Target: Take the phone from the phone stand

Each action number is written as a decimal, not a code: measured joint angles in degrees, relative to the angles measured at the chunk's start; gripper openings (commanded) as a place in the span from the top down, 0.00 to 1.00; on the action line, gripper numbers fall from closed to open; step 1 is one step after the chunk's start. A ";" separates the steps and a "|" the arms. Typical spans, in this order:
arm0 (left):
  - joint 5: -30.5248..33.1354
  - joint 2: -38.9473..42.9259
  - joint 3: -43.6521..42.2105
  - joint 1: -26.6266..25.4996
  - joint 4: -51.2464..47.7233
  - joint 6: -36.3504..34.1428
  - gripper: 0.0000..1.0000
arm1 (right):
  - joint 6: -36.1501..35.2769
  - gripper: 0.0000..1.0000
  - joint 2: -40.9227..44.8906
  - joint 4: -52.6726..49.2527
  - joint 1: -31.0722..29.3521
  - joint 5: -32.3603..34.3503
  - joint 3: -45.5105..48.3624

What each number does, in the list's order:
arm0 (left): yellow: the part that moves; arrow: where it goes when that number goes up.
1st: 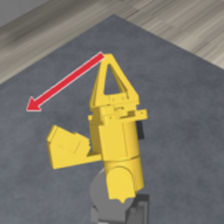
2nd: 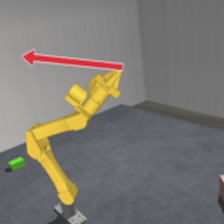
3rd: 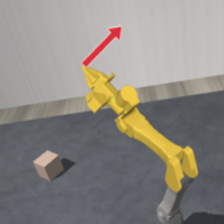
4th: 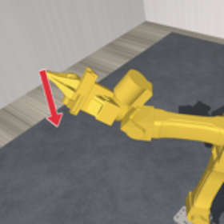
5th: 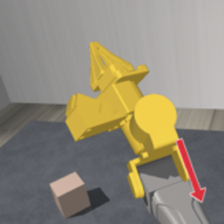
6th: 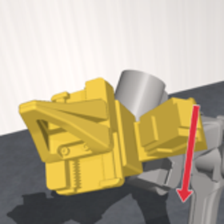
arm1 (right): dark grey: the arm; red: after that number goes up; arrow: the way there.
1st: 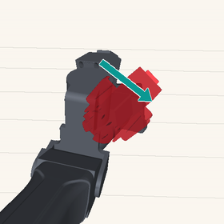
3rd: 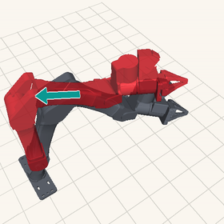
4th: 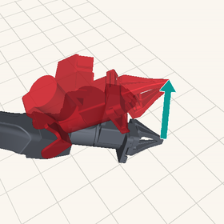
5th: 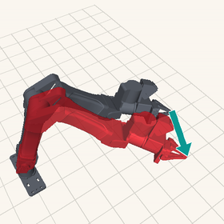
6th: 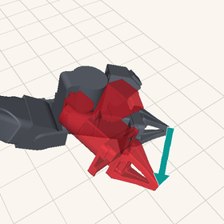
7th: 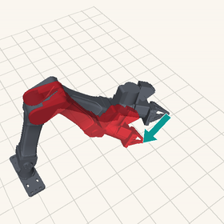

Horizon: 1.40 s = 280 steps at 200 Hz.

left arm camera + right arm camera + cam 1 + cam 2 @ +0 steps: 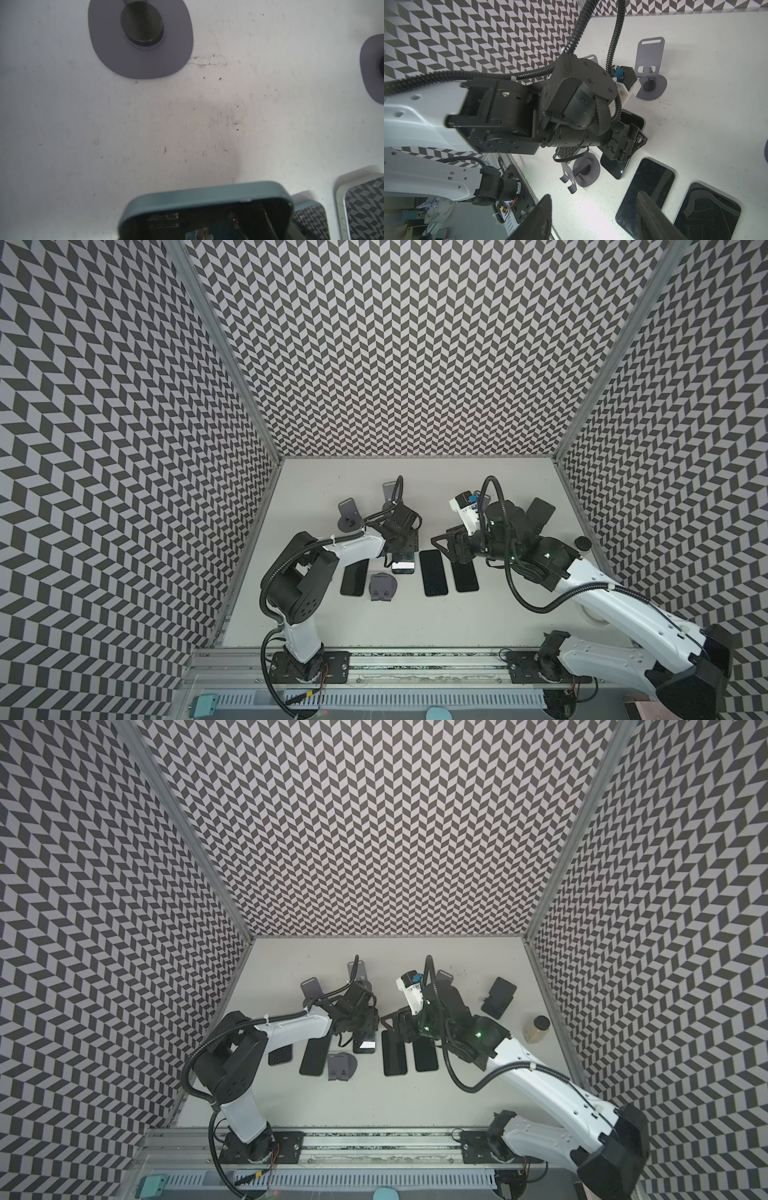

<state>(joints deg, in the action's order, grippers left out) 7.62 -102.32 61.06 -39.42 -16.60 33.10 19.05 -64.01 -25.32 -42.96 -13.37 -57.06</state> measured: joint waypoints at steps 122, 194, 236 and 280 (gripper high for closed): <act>-0.04 -0.98 0.00 0.00 -0.26 0.20 0.35 | 0.00 0.37 -0.39 0.00 0.00 -0.15 0.00; -0.35 -2.25 0.00 -0.04 -0.11 0.17 0.35 | 0.00 0.37 0.15 0.04 0.00 -0.15 0.00; -0.39 -2.25 0.00 -0.07 -0.07 0.20 0.35 | 0.00 0.37 0.61 0.07 0.00 -0.15 0.00; -0.46 -2.34 0.00 -0.04 0.24 0.24 0.35 | 0.00 0.37 0.61 0.07 0.00 -0.15 0.00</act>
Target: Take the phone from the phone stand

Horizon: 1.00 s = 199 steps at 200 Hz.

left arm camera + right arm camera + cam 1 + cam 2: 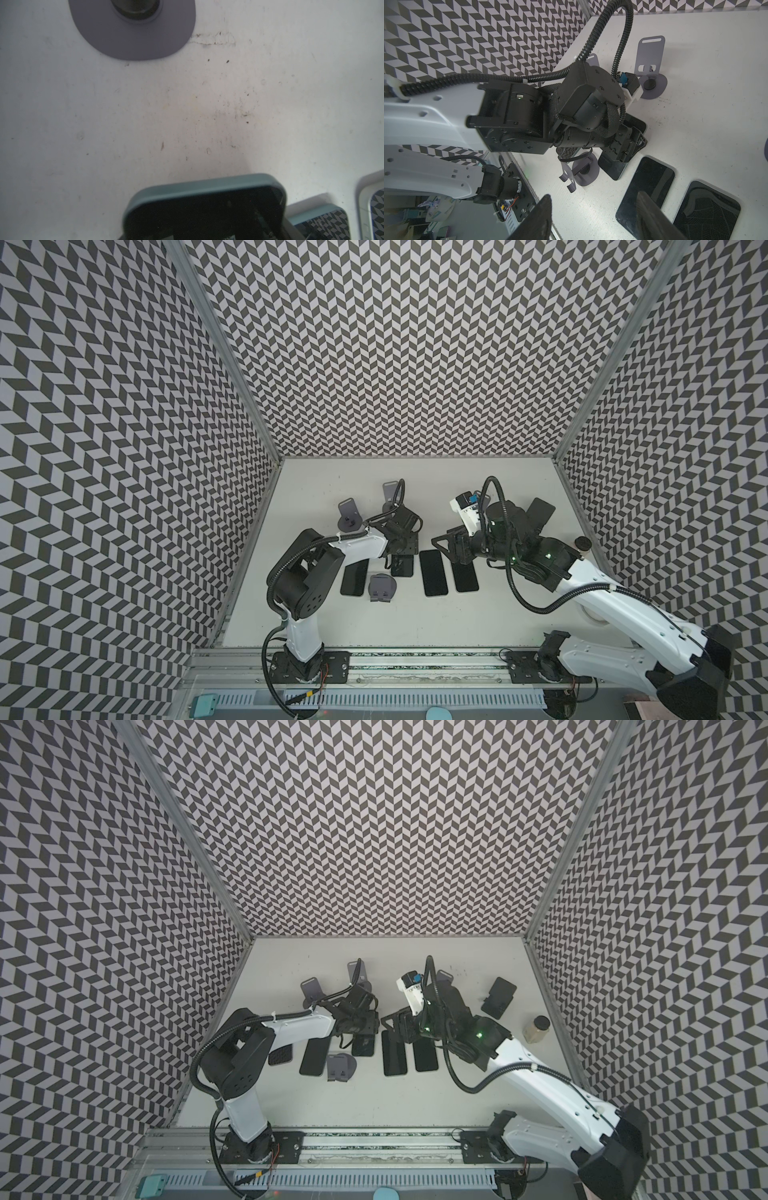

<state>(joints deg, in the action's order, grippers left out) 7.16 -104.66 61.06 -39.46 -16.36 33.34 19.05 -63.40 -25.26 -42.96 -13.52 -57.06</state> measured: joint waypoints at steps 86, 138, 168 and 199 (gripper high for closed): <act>0.00 -0.98 0.94 0.00 0.76 0.00 0.32 | 0.00 0.37 0.15 -0.02 0.00 0.04 0.00; 0.02 -0.98 1.01 -0.02 0.76 0.17 0.22 | -0.09 0.37 0.39 -0.04 0.00 0.11 0.00; 0.02 -1.01 1.22 0.00 0.66 0.28 0.19 | -0.28 0.37 0.39 -0.04 0.00 0.15 0.00; 0.02 -1.03 1.33 0.00 0.57 0.44 0.18 | -0.57 0.37 0.39 -0.11 0.00 0.20 -0.24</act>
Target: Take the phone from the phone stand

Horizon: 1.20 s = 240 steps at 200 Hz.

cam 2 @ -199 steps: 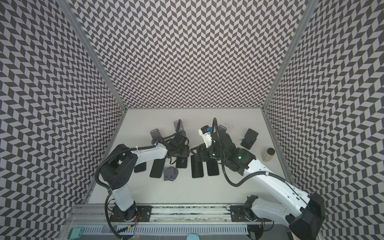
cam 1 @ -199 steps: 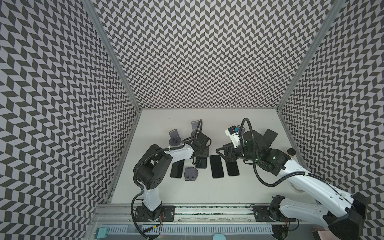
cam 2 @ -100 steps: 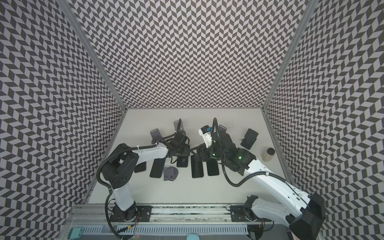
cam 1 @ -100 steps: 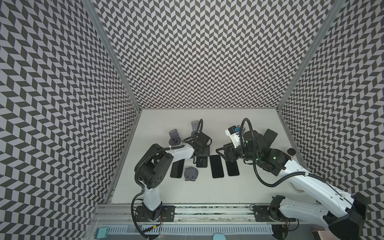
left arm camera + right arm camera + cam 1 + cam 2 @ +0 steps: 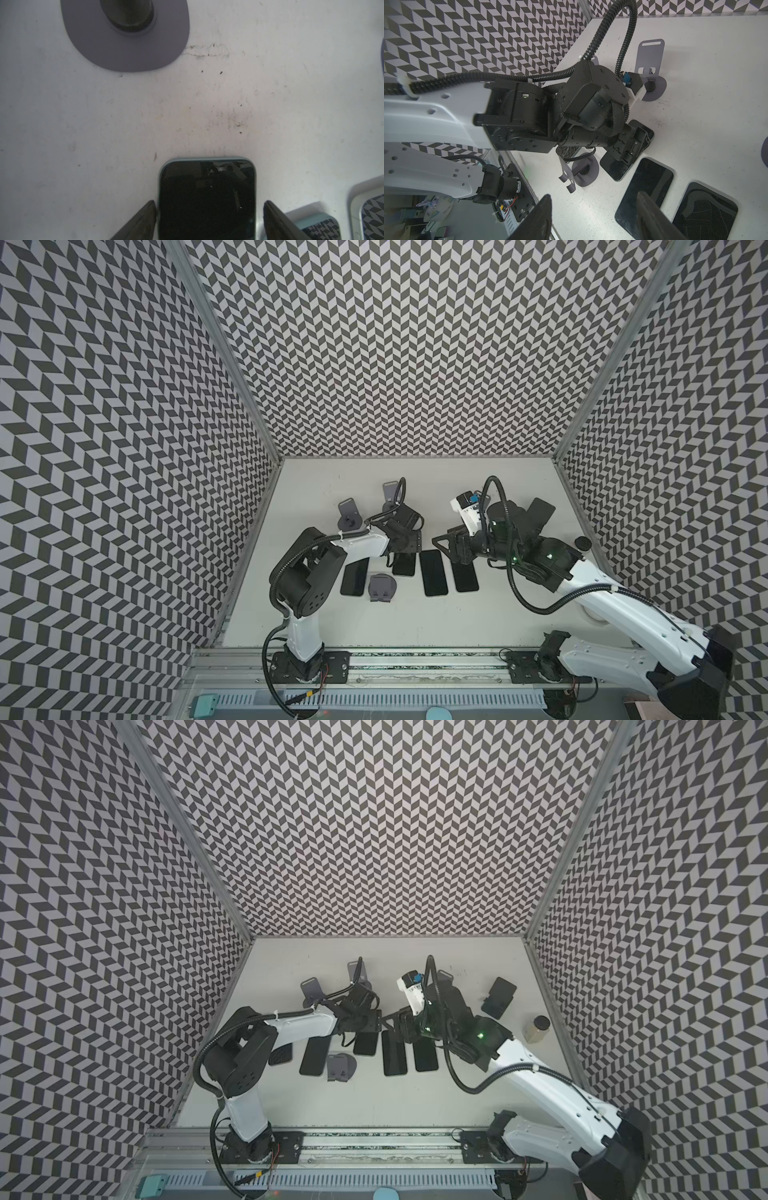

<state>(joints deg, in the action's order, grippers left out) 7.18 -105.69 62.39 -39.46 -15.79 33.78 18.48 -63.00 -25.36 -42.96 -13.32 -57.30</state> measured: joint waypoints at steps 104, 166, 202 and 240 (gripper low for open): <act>0.76 2.23 0.07 0.00 -0.46 -0.28 0.18 | 0.83 0.37 0.02 -0.07 0.00 0.28 -0.55; 2.29 14.45 -7.15 0.00 7.08 -2.43 0.19 | 2.47 0.37 1.31 -0.04 0.00 2.01 -0.55; 3.74 24.13 -15.43 -0.02 14.03 -5.42 0.18 | 1.79 0.32 3.52 1.33 0.00 4.46 0.63; 6.67 36.96 -26.03 0.00 22.69 -9.86 0.18 | -0.13 0.28 4.63 4.81 0.00 5.75 5.16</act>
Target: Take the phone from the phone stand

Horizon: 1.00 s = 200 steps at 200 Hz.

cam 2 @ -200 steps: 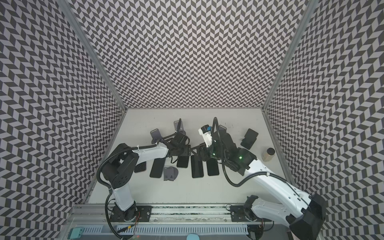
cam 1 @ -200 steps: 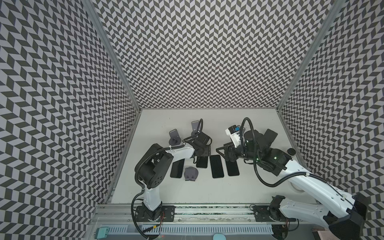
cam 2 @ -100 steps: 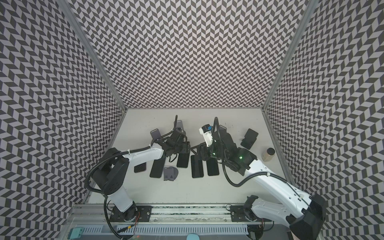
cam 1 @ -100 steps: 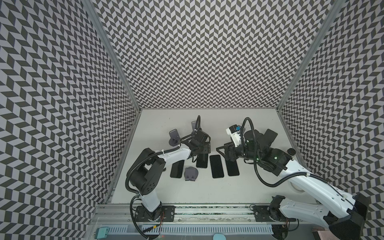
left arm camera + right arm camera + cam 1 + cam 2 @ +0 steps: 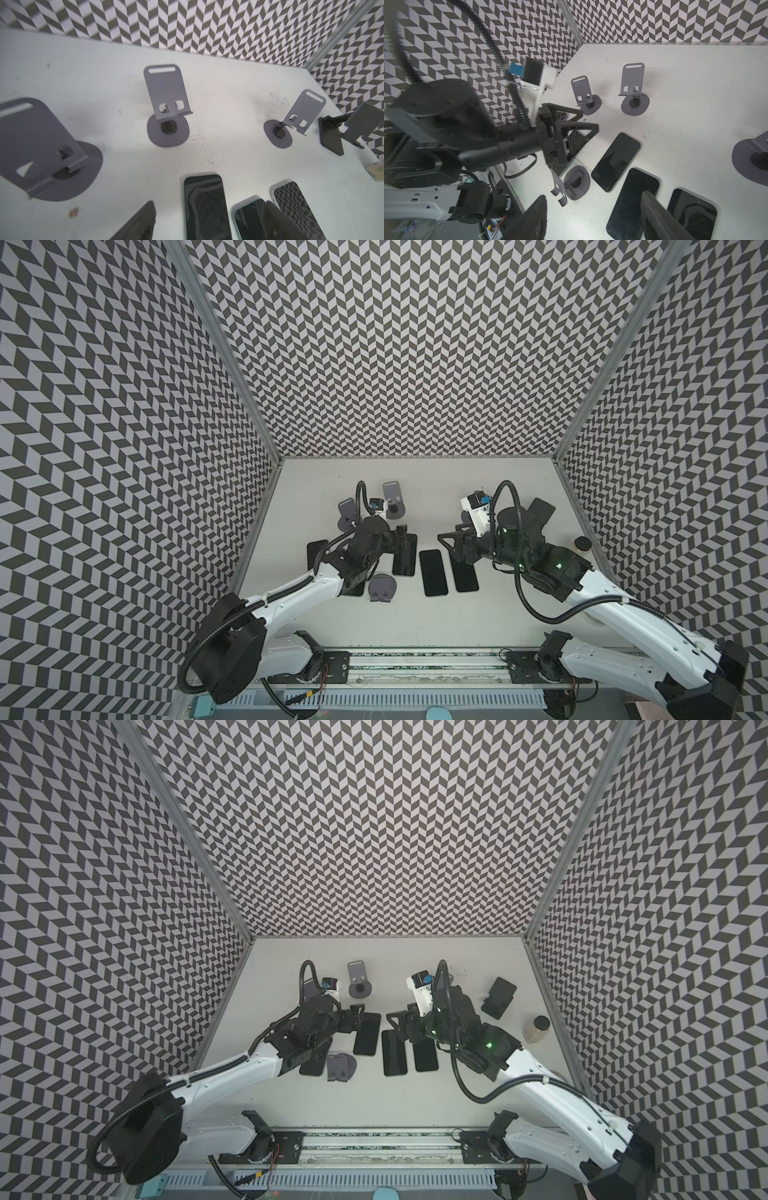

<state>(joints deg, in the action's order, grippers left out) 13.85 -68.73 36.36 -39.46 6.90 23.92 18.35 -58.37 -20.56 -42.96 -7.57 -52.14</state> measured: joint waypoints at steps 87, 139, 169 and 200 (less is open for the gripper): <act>8.70 30.34 -25.49 14.32 17.86 -13.22 0.18 | -4.20 0.17 3.02 16.06 2.10 17.07 17.18; 6.91 32.46 -35.54 35.60 27.02 -14.84 0.20 | -6.93 0.20 4.13 31.95 15.06 25.88 27.58; 2.64 20.37 -35.28 40.79 34.69 -13.70 0.21 | -9.40 0.20 1.31 40.76 23.06 27.12 31.47; 0.37 8.83 -33.88 41.11 41.53 -13.77 0.21 | -13.92 0.19 -2.32 48.68 28.06 25.90 34.86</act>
<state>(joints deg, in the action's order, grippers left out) 14.22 -59.90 2.48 1.65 48.42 10.15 4.43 -60.69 28.12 -14.90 18.33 -17.28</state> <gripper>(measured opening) 0.793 0.806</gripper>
